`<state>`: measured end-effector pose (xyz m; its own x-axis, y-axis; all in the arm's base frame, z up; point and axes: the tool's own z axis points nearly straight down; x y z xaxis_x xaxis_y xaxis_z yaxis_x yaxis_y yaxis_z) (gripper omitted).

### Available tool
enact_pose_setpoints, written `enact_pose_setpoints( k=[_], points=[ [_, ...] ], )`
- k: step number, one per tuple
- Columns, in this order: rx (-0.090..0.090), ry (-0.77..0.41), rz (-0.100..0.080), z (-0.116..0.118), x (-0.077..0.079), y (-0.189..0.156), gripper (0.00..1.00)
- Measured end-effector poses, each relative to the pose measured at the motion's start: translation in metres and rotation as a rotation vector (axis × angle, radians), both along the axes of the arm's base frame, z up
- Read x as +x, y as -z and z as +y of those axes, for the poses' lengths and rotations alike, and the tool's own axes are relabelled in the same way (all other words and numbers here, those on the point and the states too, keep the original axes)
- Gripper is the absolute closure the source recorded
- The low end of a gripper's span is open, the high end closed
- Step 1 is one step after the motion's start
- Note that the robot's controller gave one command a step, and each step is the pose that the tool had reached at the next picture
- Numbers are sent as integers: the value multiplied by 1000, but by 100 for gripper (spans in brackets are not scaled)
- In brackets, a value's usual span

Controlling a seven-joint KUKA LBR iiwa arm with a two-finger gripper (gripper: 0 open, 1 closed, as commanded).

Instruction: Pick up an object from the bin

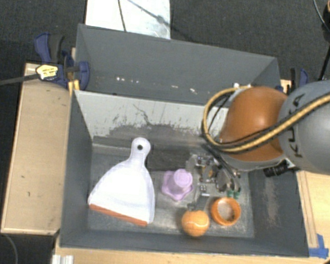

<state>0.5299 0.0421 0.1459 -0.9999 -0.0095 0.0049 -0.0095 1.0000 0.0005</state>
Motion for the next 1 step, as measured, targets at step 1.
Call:
enact_pose_setpoints(
  k=[1],
  points=[
    [0, 0, -3, 0, 1, -2, 0]
  ],
)
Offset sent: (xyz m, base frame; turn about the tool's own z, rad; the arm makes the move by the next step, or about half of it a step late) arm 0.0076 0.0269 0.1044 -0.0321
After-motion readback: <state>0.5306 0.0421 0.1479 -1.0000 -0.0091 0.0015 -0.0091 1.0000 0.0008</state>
